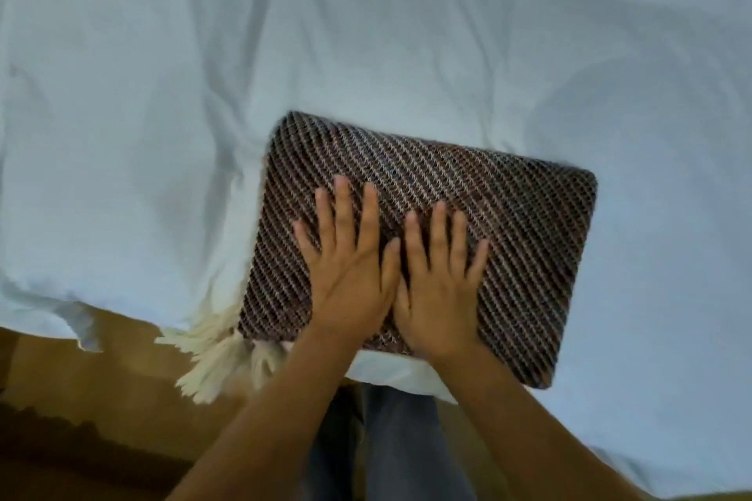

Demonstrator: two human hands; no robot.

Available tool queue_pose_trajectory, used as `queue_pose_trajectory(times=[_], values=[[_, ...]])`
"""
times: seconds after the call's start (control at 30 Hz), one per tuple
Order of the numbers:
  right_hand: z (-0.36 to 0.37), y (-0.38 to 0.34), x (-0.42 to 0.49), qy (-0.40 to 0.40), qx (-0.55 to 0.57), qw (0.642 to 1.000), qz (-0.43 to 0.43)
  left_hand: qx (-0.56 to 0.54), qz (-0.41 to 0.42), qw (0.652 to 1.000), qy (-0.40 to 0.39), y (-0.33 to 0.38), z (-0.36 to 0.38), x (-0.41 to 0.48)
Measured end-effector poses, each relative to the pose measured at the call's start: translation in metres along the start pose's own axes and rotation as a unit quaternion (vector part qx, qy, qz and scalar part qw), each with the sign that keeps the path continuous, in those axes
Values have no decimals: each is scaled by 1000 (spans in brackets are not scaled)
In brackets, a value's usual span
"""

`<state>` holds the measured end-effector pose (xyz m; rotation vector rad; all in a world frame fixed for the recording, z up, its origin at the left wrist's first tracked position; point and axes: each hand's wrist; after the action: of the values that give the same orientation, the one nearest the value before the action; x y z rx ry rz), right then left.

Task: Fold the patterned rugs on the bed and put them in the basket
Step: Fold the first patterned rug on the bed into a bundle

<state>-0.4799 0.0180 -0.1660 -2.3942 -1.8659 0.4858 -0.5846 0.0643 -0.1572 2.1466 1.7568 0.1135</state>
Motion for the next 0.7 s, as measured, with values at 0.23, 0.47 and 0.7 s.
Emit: queue_pose_trajectory(times=[0.23, 0.47, 0.7], values=[[18, 28, -19, -8, -98, 994, -57, 34, -54, 992, -111, -36, 27, -51], [2, 71, -27, -36, -42, 997, 61, -1, -100, 989, -109, -48, 20, -41], [-25, 87, -11, 31, 250, 919, 302, -219, -313, 919, -94, -86, -29, 24]])
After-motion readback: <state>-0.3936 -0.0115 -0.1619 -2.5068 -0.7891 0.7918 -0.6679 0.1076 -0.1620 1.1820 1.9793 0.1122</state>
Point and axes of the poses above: each hand's wrist, its own x-axis towards the middle knuckle, its own z-axis out of the palm, y = z × x, and after that the axes turned 3 degrees about z, right-handed
